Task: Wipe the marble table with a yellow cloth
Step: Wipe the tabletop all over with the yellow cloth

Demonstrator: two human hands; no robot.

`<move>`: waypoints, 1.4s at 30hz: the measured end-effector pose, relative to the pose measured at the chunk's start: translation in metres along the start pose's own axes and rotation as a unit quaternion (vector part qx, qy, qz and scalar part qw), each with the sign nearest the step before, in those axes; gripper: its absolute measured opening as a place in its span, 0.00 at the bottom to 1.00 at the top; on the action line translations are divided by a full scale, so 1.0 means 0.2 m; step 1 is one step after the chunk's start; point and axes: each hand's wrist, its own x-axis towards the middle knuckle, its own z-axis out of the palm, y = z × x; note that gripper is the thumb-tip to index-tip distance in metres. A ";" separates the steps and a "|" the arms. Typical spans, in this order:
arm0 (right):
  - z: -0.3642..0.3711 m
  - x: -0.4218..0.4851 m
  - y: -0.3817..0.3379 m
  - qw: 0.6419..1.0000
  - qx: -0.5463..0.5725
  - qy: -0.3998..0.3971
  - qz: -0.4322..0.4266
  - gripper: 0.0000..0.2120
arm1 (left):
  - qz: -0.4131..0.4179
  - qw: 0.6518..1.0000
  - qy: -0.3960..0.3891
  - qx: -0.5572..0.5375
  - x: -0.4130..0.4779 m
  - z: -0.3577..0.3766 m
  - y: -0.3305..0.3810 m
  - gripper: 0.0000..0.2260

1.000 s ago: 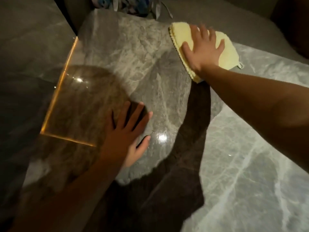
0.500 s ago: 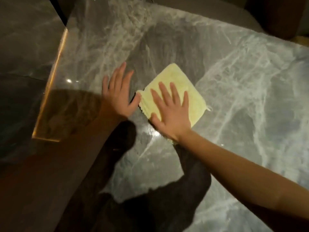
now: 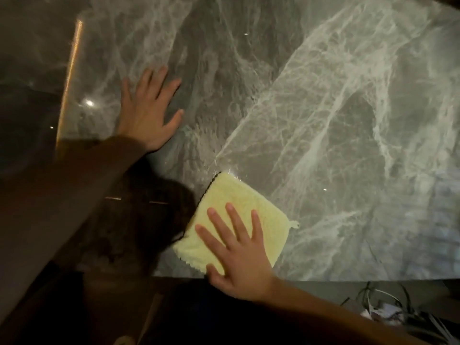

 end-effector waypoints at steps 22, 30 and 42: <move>-0.49 1.57 0.55 0.984 0.022 0.092 0.149 0.29 | -0.122 0.993 0.003 -0.004 0.23 -0.05 -0.24 0.26; -0.72 2.20 0.84 0.973 0.032 0.109 0.200 0.29 | -0.107 0.994 0.019 0.010 0.22 -0.05 -0.23 0.26; -0.87 2.58 1.03 0.973 0.005 0.113 0.203 0.31 | -0.130 0.991 -0.031 0.005 0.24 -0.09 -0.22 0.26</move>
